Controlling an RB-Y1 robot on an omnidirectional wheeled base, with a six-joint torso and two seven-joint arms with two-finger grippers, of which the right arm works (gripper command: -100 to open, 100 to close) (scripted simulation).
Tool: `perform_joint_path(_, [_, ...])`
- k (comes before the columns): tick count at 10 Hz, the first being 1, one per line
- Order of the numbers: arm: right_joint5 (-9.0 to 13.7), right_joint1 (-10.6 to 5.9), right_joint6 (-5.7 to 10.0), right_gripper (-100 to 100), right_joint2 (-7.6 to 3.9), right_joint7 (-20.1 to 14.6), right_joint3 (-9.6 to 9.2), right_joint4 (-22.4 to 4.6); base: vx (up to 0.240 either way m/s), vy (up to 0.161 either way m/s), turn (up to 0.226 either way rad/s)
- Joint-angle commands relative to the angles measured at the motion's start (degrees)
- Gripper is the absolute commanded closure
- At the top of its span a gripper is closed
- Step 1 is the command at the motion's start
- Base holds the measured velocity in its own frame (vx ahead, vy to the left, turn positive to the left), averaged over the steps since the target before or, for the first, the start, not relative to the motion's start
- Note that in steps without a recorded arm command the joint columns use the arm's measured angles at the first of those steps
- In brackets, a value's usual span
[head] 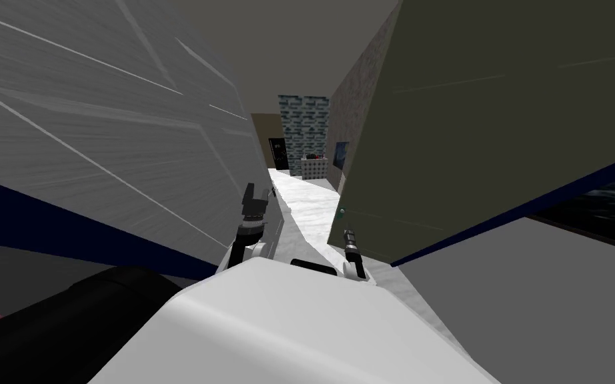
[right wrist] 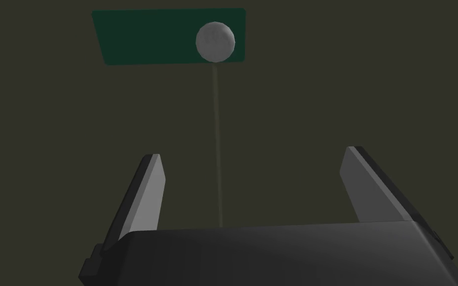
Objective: Push the door open
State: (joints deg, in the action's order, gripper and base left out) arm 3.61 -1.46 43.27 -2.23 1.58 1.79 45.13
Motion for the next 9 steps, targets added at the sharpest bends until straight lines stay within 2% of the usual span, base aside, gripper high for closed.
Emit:
perform_joint_path(1, [0.0,0.12,0.02,-100,-0.36,0.0,0.08,0.3,0.16,-0.011,0.015])
perform_joint_path(5, [0.2,-0.02,0.71,-100,-0.78,0.2,0.53,-0.2,0.206,-0.005,0.023])
perform_joint_path(9, [0.4,-0.19,1.51,-100,0.18,0.4,1.06,-0.8,0.236,-0.019,0.028])
